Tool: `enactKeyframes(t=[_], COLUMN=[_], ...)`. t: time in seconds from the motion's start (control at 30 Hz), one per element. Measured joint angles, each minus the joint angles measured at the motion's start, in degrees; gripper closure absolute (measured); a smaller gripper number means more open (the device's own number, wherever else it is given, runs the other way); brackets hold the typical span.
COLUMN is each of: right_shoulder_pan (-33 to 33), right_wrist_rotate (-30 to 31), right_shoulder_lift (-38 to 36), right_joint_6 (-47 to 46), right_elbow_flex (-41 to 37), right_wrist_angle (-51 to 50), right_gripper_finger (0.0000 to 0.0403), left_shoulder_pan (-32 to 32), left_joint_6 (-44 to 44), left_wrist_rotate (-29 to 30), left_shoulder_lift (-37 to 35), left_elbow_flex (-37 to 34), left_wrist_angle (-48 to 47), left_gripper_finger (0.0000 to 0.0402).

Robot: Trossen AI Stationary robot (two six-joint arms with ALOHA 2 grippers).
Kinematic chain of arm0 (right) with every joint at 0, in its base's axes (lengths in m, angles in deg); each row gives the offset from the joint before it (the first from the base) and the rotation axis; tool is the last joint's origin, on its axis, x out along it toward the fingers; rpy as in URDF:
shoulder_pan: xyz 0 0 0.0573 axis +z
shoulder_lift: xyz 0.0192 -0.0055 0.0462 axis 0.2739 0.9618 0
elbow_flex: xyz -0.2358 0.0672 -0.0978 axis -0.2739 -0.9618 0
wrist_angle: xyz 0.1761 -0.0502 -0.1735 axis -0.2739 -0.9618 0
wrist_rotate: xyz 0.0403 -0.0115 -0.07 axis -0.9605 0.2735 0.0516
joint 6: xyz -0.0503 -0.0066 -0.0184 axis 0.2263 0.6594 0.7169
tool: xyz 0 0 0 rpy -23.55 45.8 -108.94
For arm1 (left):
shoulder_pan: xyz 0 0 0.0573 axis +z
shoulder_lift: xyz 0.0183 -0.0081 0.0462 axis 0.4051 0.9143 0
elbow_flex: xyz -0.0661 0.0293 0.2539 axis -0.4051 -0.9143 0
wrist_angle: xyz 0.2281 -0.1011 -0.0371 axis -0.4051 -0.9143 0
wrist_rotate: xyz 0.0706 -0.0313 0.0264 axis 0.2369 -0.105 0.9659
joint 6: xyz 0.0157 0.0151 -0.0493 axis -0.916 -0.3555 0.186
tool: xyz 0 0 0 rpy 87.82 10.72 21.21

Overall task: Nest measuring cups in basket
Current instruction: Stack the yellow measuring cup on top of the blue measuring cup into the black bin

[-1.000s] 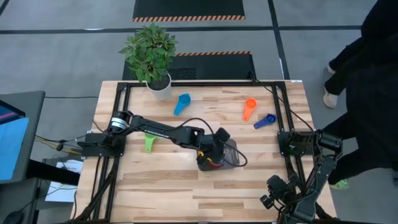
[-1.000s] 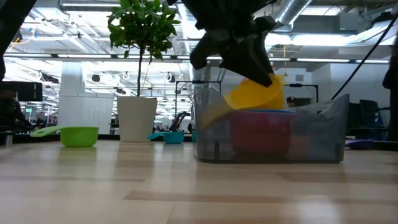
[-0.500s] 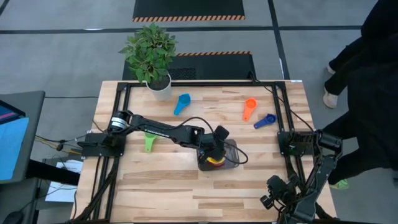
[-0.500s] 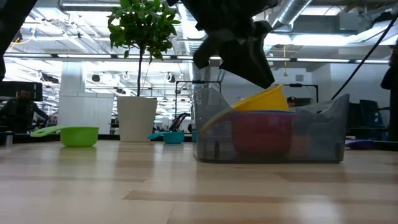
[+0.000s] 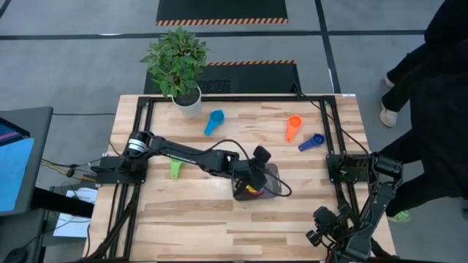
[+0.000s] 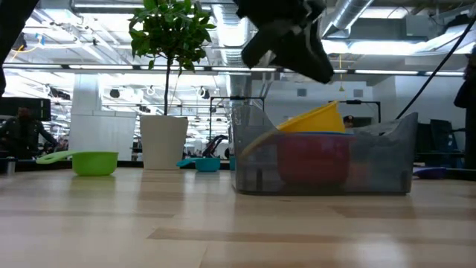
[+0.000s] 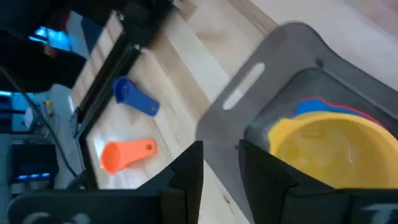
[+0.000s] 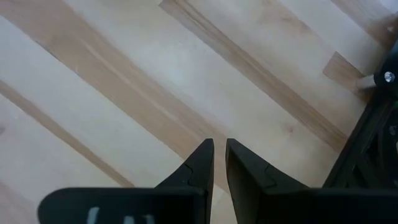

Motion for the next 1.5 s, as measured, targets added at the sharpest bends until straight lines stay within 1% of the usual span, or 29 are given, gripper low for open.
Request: enactKeyframes(t=[0.13,0.27,0.4,0.5,0.67,0.77,0.8,0.83,0.97,1.07,1.13,1.2,1.4,1.5], right_shoulder_pan=[0.0,0.0,0.0,0.0,0.0,0.0,0.0,0.0,0.0,0.0,0.0,0.0,0.0,0.0], right_wrist_rotate=[0.0,0.0,0.0,0.0,0.0,0.0,0.0,0.0,0.1,0.1,0.1,0.1,0.2,0.2], right_shoulder_lift=[0.0,0.0,0.0,0.0,0.0,0.0,0.0,0.0,0.0,0.0,0.0,0.0,0.0,0.0], right_joint_6=[0.3,0.4,0.5,0.7,0.9,0.9,1.0,0.9,0.9,0.9,1.0,1.6,2.5,2.5], right_elbow_flex=[0.0,0.0,0.0,0.0,0.0,0.0,0.0,0.0,0.0,0.0,0.0,0.0,0.0,0.0], right_wrist_angle=[0.1,0.3,0.5,0.5,0.5,0.5,0.5,0.5,0.5,0.5,0.5,0.5,1.1,2.0], right_gripper_finger=[0.0338,0.0338,0.0338,0.0338,0.0338,0.0338,0.0338,0.0338,0.0338,0.0338,0.0338,0.0338,0.0338,0.0338], left_shoulder_pan=[0.4,0.3,-0.6,-1.1,-1.6,-1.6,-1.6,-1.6,-1.6,-1.9,-2.5,-3.5,-6.3,-6.5], left_joint_6=[1.5,1.3,-0.6,-0.7,0.4,4.0,5.9,8.1,16.7,22.9,25.6,26.1,27.0,29.1], left_wrist_rotate=[-0.1,-0.2,3.4,5.1,5.6,6.4,5.5,3.1,-10.5,-15.8,-16.5,-16.2,-14.9,-14.5], left_shoulder_lift=[2.7,5.4,6.5,6.4,6.3,6.3,6.3,6.3,6.2,6.2,7.3,8.7,9.2,9.2], left_elbow_flex=[-0.2,-0.2,-0.1,1.7,5.6,8.7,9.9,11.0,12.9,13.3,13.3,13.2,13.2,13.2], left_wrist_angle=[-0.7,1.4,2.3,2.2,-3.0,-9.2,-12.2,-15.1,-22.6,-24.8,-26.0,-27.1,-26.2,-27.4], left_gripper_finger=[0.0308,0.0308,0.0308,0.0308,0.0308,0.0308,0.0308,0.0308,0.0308,0.0308,0.0313,0.0326,0.0393,0.0394])
